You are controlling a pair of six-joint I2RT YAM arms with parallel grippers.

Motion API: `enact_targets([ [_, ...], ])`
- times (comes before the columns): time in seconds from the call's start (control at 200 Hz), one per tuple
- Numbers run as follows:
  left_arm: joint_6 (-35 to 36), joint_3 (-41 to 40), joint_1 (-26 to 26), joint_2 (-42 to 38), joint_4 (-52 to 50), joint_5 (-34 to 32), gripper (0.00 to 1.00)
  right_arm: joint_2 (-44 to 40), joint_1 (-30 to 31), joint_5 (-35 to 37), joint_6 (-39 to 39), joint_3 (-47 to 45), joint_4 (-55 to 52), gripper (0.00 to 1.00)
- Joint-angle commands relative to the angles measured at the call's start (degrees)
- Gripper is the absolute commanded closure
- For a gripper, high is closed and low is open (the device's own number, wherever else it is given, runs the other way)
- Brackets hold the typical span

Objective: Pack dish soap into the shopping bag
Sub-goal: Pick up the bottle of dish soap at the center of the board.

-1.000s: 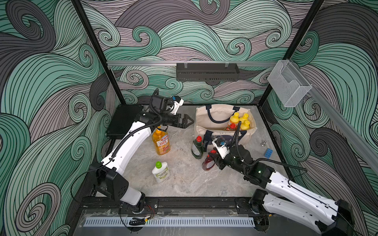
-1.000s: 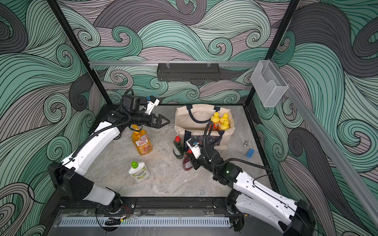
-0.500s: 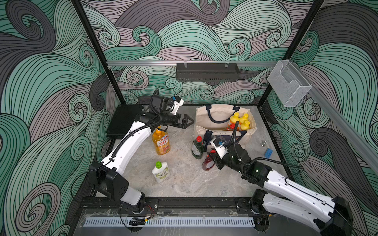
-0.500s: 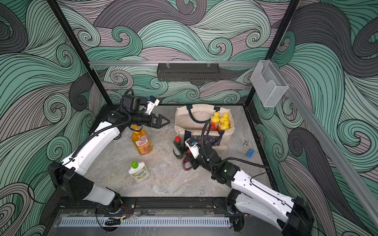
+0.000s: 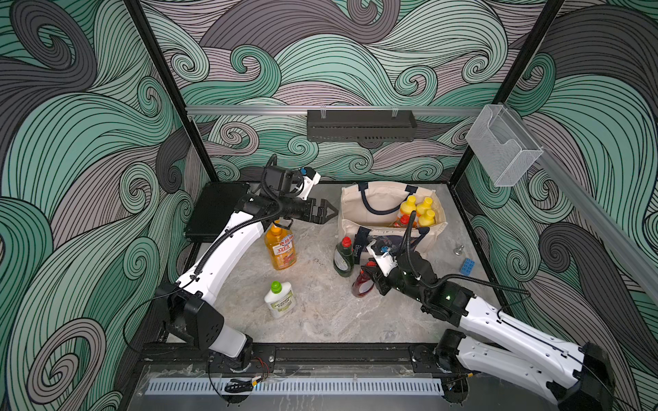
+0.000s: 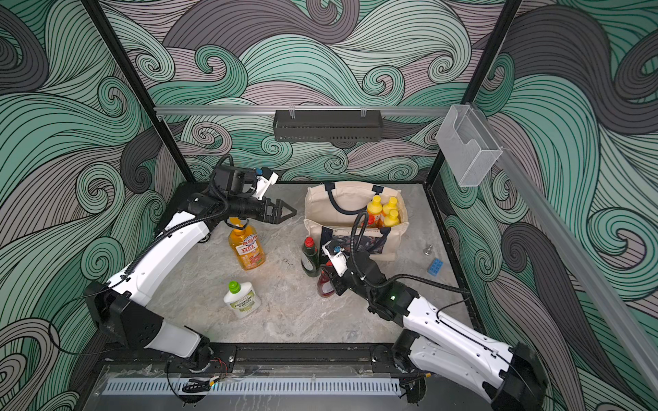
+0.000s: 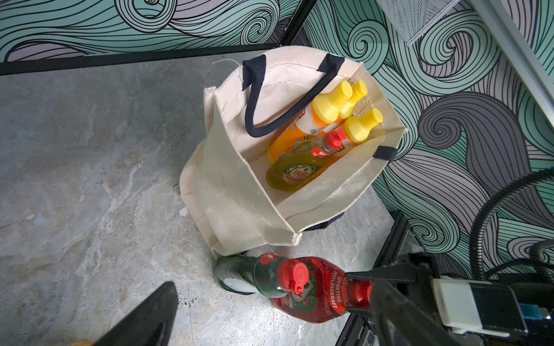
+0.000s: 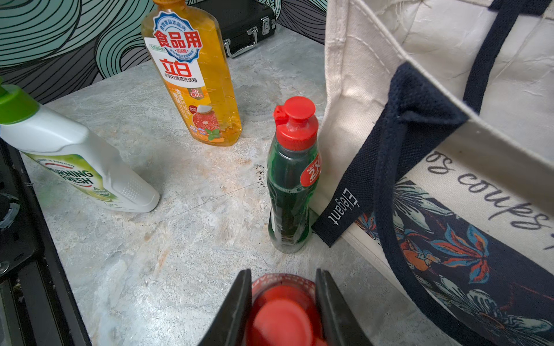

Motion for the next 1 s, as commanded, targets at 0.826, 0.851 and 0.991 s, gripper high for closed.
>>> enact_targets([
  [0.826,0.4,-0.8,-3.4,0.6,2.1,0.1,0.01,5.0,0.5,5.5,-4.7,25.9,-17.5,1.00],
  [0.851,0.4,-0.9,-3.4,0.7,2.3,0.1,0.01,5.4,0.6,5.6,-4.7,27.0,-18.2,1.00],
  [0.991,-0.2,-0.7,-3.9,1.4,3.0,0.5,0.02,7.5,0.6,6.4,-4.9,33.0,-22.1,1.00],
])
